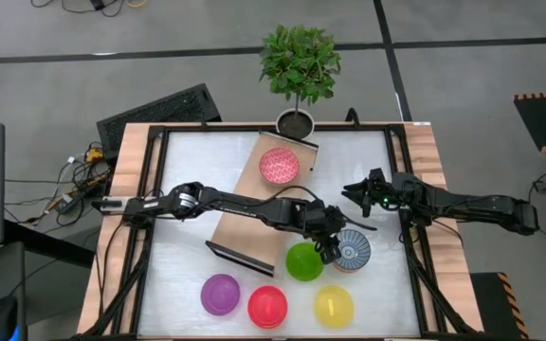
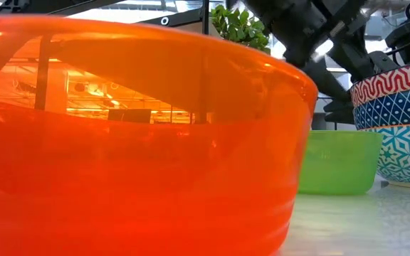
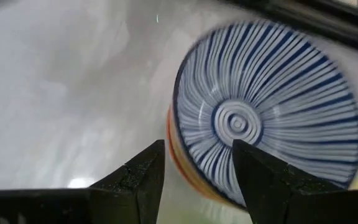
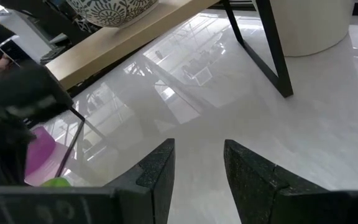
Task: Place and stack bowls onto a shelf
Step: Stack the blue patterned bowl on top of the red patterned bowl on the shelf
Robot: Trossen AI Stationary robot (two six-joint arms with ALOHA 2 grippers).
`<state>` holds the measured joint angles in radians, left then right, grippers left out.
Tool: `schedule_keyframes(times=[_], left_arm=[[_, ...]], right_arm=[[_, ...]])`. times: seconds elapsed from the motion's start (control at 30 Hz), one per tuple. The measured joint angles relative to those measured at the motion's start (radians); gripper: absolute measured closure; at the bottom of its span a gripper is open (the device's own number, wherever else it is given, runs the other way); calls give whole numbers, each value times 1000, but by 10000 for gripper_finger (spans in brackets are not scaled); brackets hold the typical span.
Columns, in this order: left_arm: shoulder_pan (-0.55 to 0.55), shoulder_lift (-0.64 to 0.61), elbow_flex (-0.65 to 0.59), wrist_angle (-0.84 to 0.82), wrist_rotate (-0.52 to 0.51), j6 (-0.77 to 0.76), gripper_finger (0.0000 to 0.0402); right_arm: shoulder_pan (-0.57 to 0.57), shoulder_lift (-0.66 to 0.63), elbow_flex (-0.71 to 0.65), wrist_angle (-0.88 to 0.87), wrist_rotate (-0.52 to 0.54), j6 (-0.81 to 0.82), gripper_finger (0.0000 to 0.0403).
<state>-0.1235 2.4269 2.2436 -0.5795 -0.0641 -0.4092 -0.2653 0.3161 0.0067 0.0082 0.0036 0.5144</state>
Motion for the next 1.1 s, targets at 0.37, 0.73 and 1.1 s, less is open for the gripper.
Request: schedule_keyframes(times=[0.37,0.73,1.1], left_arm=[[16,22,-1,13,57,-57,241],[24,22,-1,15,69,-52,388],[25,22,0,6,68,-98,399]], right_arm=[[-1,-1,0,0,2,0,239],[-1,-1,0,0,2,-1,239],[-1,-1,0,0,2,1,239]])
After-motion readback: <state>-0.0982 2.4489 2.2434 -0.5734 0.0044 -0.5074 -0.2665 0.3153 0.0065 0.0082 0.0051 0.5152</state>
